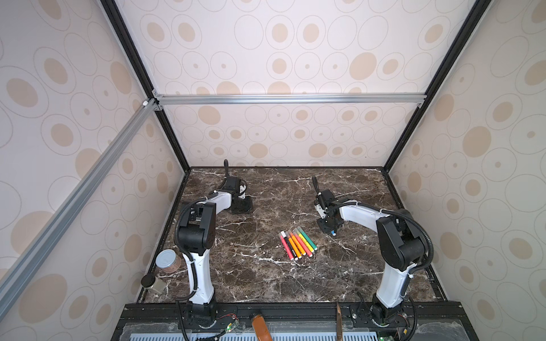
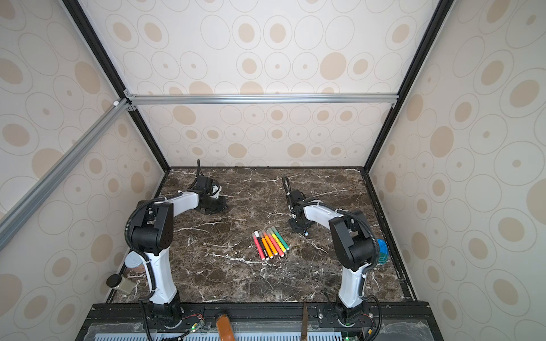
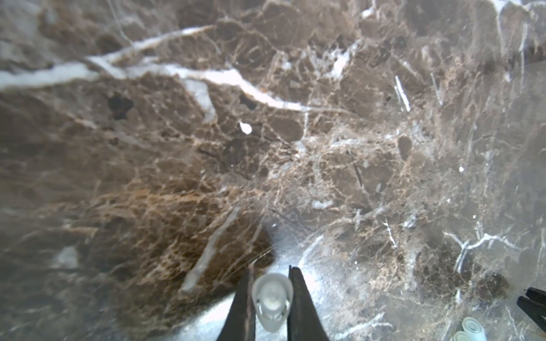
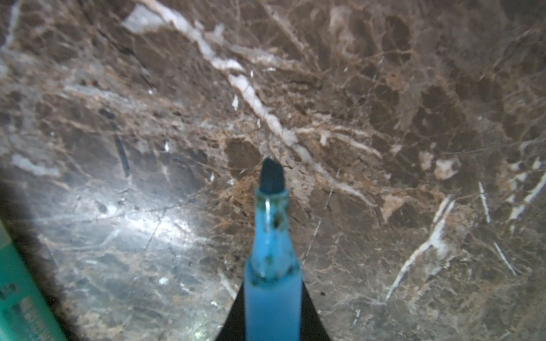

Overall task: Remove pen caps from pens
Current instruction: Place the pen at the center of the table.

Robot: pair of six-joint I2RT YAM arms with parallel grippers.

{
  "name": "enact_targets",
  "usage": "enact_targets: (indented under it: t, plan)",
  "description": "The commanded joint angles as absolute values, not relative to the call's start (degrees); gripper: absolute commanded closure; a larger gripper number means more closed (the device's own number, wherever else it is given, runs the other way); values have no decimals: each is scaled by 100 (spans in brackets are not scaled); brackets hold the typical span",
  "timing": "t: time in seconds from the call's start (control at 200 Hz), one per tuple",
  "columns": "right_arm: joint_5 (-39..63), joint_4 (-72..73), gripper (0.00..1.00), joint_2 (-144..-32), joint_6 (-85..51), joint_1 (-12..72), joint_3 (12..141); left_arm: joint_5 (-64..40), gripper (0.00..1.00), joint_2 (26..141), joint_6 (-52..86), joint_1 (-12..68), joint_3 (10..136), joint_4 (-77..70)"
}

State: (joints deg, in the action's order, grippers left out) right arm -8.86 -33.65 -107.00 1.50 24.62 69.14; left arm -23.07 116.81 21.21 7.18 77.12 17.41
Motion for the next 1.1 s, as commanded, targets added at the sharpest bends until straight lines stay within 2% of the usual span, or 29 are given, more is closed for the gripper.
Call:
enact_targets:
  t: [0.0, 0.15, 0.405, 0.62, 0.735, 0.87, 0.915, 0.955, 0.965, 1.095]
  plan:
    - [-931, -3409, 76, -10797, 215, 2424, 7040, -2373, 81, 11765, 2038, 725, 7838, 1659]
    - [-901, -3401, 68, -10797, 226, 2418, 7023, -2351, 76, 11777, 2022, 721, 7864, 1667]
    - [-741, -3354, 65, -10693, 216, 2422, 6985, -2342, 73, 11762, 2009, 721, 7884, 1687]
    - [-273, -3275, 54, -10176, 191, 2416, 6882, -2349, 66, 11633, 2030, 721, 7926, 1687]
    - [220, -3433, 51, -9809, 109, 2417, 6956, -2658, 53, 11434, 2078, 720, 7910, 1486]
    - [896, -3721, 49, -9524, -2, 2425, 7069, -3474, 41, 10850, 2267, 723, 7656, 779]
    - [1075, -3827, 49, -9505, -57, 2465, 7101, -3607, 27, 10608, 2298, 723, 7581, 583]
    - [1195, -3913, 49, -9488, -118, 2521, 7119, -3600, 3, 10387, 2300, 721, 7523, 494]
    - [1213, -3929, 49, -9485, -137, 2546, 7115, -3592, 1, 10309, 2295, 721, 7517, 482]
    - [1065, -4143, 49, -9524, -493, 3166, 7203, -3113, 0, 9458, 2291, 723, 7242, 393]
